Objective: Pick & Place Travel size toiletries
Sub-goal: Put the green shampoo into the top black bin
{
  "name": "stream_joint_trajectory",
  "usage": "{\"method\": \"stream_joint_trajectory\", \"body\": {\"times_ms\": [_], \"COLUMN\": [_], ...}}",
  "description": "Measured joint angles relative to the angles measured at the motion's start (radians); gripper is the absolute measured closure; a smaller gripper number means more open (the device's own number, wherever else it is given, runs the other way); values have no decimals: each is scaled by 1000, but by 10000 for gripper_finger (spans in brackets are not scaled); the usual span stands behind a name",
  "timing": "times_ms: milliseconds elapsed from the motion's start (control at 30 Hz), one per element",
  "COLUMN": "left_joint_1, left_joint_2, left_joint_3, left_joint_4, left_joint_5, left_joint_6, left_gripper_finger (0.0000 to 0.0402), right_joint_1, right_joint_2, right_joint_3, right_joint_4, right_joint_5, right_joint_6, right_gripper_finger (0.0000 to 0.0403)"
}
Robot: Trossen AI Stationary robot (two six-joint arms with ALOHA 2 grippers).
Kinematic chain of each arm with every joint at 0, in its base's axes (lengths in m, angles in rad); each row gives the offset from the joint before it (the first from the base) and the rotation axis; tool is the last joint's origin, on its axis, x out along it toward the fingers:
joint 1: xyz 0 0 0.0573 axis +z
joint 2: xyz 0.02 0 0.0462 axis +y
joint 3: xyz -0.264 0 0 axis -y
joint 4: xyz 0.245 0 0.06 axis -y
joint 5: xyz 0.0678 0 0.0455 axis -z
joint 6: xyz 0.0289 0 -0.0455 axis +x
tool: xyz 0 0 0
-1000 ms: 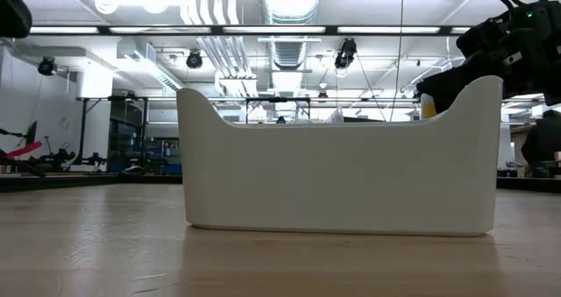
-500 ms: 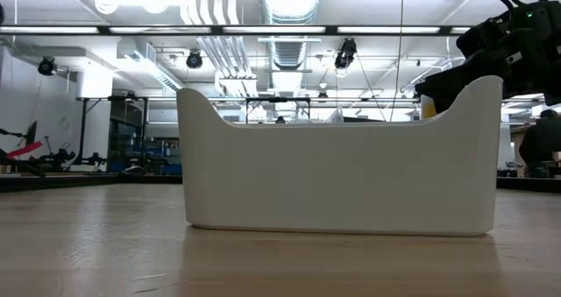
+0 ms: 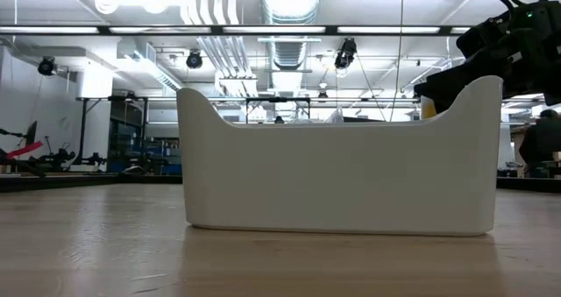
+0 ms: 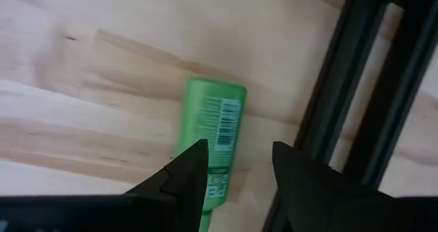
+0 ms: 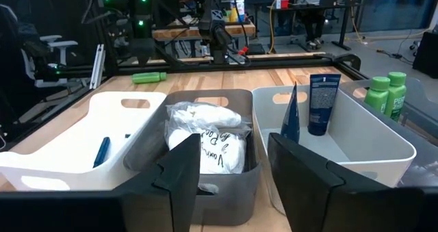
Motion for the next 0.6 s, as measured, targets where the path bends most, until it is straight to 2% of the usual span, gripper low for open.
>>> {"method": "stream_joint_trajectory", "body": {"times_ms": [233,600], "left_joint_1": [60,133], "left_joint_2": [37,34], "left_joint_3": [-3,27], "left_joint_4": [-20,-61], "left_joint_5": [82,85], "left_joint_6": [102,230], "left_gripper_finger": [234,234], "right_joint_1": [0,0], "right_joint_2": [0,0], "right_joint_3": [0,0], "right_joint_4": [0,0], "right_joint_5": [0,0], "right_joint_6": [0,0], "right_gripper_finger": [218,204]}}
